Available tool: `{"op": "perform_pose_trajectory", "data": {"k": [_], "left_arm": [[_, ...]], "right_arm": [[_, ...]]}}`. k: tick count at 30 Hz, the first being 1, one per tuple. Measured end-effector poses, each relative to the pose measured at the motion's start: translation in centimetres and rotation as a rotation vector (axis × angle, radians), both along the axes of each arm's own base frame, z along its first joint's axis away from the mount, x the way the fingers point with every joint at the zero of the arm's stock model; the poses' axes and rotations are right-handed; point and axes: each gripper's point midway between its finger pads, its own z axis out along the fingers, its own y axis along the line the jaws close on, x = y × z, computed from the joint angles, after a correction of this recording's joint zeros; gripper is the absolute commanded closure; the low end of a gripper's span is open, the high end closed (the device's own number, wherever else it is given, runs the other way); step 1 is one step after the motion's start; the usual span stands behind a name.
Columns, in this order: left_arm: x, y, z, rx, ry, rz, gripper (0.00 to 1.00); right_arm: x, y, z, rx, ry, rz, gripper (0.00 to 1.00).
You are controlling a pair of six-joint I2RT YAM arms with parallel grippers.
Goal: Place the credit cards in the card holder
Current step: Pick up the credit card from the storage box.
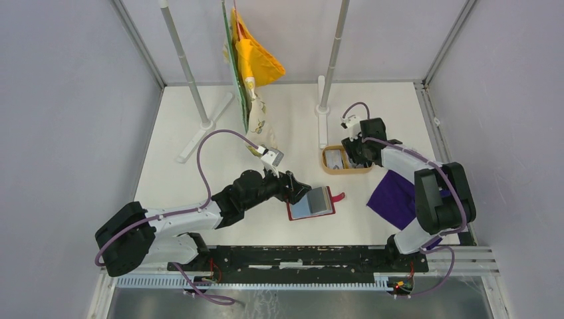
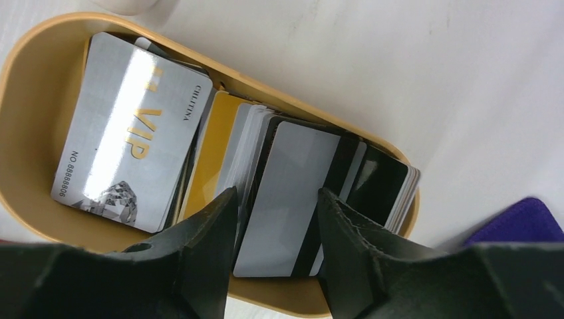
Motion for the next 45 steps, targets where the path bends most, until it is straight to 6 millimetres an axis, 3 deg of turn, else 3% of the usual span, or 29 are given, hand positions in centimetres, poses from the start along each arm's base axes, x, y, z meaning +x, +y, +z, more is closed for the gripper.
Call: {"op": "perform_pose_trajectory", "data": {"k": [5, 20, 25, 28, 42, 45], "left_arm": [[0.0, 0.0, 0.0, 0.0, 0.0, 0.0, 0.16], [0.0, 0.0, 0.0, 0.0, 0.0, 0.0, 0.16], [0.0, 0.0, 0.0, 0.0, 0.0, 0.0, 0.16], [0.0, 0.0, 0.0, 0.0, 0.0, 0.0, 0.16], [0.0, 0.0, 0.0, 0.0, 0.0, 0.0, 0.16], [0.0, 0.0, 0.0, 0.0, 0.0, 0.0, 0.16]], "right_arm": [[0.2, -0.7, 0.5, -0.038, -0.022, -0.014, 0.58], [0.8, -2.3, 3.0, -0.078, -0.097, -0.049, 0.61], [1.0, -3.2, 3.4, -0.071, -0.106, -0.072, 0.67], [1.0, -3.5, 3.3, -0.062, -0.103, -0.079, 0.73], [0.1, -3.4, 1.4, -0.015, -0.02, -0.059, 0.73], [0.1, -3.4, 1.0, -0.008, -0.003, -0.057, 0.78]]}}
